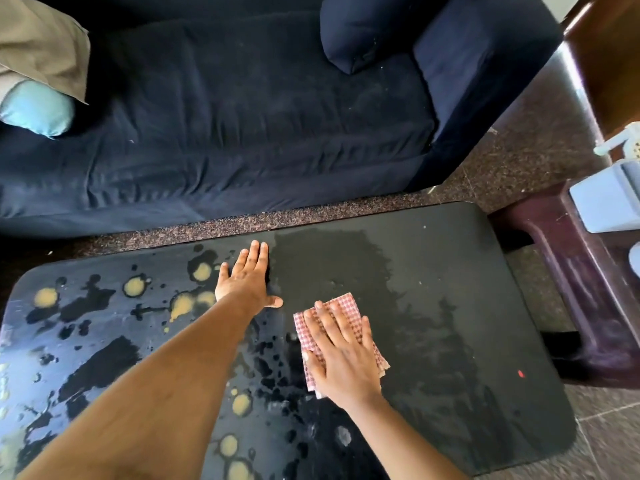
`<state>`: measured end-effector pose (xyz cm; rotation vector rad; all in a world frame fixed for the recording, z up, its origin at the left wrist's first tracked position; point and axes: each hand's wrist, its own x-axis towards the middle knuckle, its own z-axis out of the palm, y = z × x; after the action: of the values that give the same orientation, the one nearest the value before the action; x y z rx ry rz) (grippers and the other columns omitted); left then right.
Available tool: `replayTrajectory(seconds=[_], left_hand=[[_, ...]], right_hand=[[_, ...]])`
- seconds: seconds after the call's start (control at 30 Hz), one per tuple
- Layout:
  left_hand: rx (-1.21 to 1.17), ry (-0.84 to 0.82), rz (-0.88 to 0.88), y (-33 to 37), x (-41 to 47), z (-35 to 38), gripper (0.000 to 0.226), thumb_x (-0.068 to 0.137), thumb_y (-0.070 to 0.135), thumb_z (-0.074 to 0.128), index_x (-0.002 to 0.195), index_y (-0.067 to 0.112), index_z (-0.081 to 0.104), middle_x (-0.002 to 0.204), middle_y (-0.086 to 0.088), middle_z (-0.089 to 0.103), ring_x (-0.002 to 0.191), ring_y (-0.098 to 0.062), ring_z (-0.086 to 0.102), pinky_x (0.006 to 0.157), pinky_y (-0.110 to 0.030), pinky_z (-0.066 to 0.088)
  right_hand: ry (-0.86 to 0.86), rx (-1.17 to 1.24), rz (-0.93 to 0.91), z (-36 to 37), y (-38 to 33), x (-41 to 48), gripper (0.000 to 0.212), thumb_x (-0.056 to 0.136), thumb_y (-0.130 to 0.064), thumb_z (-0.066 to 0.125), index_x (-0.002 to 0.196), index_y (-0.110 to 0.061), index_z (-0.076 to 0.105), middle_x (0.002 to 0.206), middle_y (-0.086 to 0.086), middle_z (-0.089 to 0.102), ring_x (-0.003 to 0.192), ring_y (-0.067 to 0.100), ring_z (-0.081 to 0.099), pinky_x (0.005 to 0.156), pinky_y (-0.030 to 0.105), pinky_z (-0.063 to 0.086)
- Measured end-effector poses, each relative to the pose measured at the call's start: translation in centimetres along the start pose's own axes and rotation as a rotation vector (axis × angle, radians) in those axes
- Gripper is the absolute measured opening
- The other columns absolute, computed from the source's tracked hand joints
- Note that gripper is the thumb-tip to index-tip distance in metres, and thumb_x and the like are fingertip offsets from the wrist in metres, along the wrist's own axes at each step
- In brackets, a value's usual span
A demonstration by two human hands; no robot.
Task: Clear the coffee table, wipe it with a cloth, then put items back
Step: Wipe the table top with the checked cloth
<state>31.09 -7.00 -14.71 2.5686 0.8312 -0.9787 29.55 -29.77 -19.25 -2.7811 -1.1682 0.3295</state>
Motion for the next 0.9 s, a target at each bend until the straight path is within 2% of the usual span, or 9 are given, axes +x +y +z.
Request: replayTrajectory(seconds=[0.13, 0.3, 0.37, 0.5, 0.57, 0.67, 0.73, 0.8, 0.9], left_hand=[[0.023, 0.006, -0.001, -0.1, 0.0, 0.1, 0.115, 0.081, 0.052, 0.065, 0.148, 0.02, -0.022, 0.157, 0.005, -0.025, 0.146, -0.015, -0.014, 0.118, -0.046, -0.001], [0.033, 0.008, 0.0, 0.1, 0.1, 0.2, 0.115, 0.081, 0.052, 0.066, 0.148, 0.019, -0.022, 0.157, 0.005, -0.025, 0.146, -0.016, -0.014, 0.118, -0.046, -0.002], [0.042, 0.013, -0.005, 0.2, 0.0, 0.1, 0.115, 0.081, 0.053, 0.066, 0.149, 0.019, -0.021, 0.157, 0.004, -0.025, 0.147, -0.016, -0.013, 0.117, -0.047, -0.002], [0.061, 0.009, -0.01, 0.3, -0.2, 0.0, 0.115, 0.081, 0.054, 0.064, 0.149, 0.018, -0.021, 0.157, 0.003, -0.024, 0.147, -0.017, -0.013, 0.118, -0.047, -0.002], [0.069, 0.012, -0.01, 0.3, -0.3, 0.0, 0.114, 0.081, 0.055, 0.064, 0.149, 0.018, -0.021, 0.157, 0.003, -0.024, 0.147, -0.017, -0.012, 0.118, -0.047, -0.002], [0.067, 0.027, -0.011, 0.2, -0.3, 0.3, 0.113, 0.082, 0.056, 0.063, 0.149, 0.018, -0.019, 0.158, 0.003, -0.022, 0.147, -0.017, -0.011, 0.118, -0.048, -0.002], [0.067, 0.033, -0.013, 0.2, -0.3, 0.3, 0.112, 0.082, 0.056, 0.062, 0.15, 0.019, -0.019, 0.158, 0.003, -0.022, 0.147, -0.017, -0.011, 0.118, -0.048, -0.002], [0.065, 0.035, -0.022, 0.3, -0.4, 0.3, 0.111, 0.083, 0.055, 0.062, 0.15, 0.019, -0.019, 0.158, 0.003, -0.021, 0.147, -0.017, -0.012, 0.118, -0.049, -0.002], [0.06, 0.048, -0.037, 0.5, -0.5, 0.4, 0.11, 0.083, 0.056, 0.061, 0.15, 0.02, -0.019, 0.158, 0.002, -0.021, 0.147, -0.018, -0.012, 0.117, -0.049, -0.002]], right_hand=[[0.005, 0.007, 0.179, -0.2, 2.0, -1.2, 0.065, 0.086, -0.051, 0.037, 0.147, -0.031, 0.032, 0.156, -0.008, 0.024, 0.142, 0.016, 0.026, 0.106, 0.061, 0.03], [0.043, -0.006, 0.228, 0.2, 0.0, -0.9, 0.066, 0.087, -0.052, 0.036, 0.148, -0.028, 0.027, 0.157, -0.003, 0.023, 0.144, 0.02, 0.022, 0.108, 0.058, 0.015], [0.037, 0.001, 0.107, 0.4, -0.6, -1.7, 0.067, 0.087, -0.054, 0.038, 0.149, -0.03, 0.025, 0.157, -0.004, 0.021, 0.144, 0.019, 0.02, 0.108, 0.059, 0.016], [-0.035, -0.05, -0.258, 0.9, -0.3, -4.3, 0.068, 0.087, -0.057, 0.04, 0.149, -0.034, 0.023, 0.158, -0.009, 0.018, 0.145, 0.013, 0.014, 0.105, 0.056, 0.02], [-0.025, -0.07, -0.192, 0.9, 1.7, -4.7, 0.067, 0.088, -0.056, 0.038, 0.15, -0.035, 0.021, 0.158, -0.01, 0.018, 0.145, 0.013, 0.017, 0.106, 0.055, 0.019], [-0.006, -0.065, 0.095, 0.3, 4.4, -4.8, 0.063, 0.091, -0.055, 0.029, 0.15, -0.033, 0.02, 0.158, -0.009, 0.016, 0.145, 0.016, 0.018, 0.109, 0.055, 0.014], [0.0, -0.048, 0.198, 0.3, 3.8, -4.5, 0.063, 0.091, -0.053, 0.029, 0.15, -0.03, 0.023, 0.158, -0.006, 0.019, 0.144, 0.017, 0.019, 0.11, 0.056, 0.012], [0.027, -0.023, 0.21, 0.6, 1.9, -4.9, 0.064, 0.09, -0.051, 0.032, 0.149, -0.027, 0.025, 0.157, -0.004, 0.02, 0.144, 0.019, 0.02, 0.11, 0.056, 0.012], [0.021, 0.0, 0.068, 1.3, -0.4, -5.9, 0.066, 0.089, -0.054, 0.036, 0.149, -0.028, 0.024, 0.157, -0.005, 0.021, 0.144, 0.018, 0.02, 0.108, 0.057, 0.015]])
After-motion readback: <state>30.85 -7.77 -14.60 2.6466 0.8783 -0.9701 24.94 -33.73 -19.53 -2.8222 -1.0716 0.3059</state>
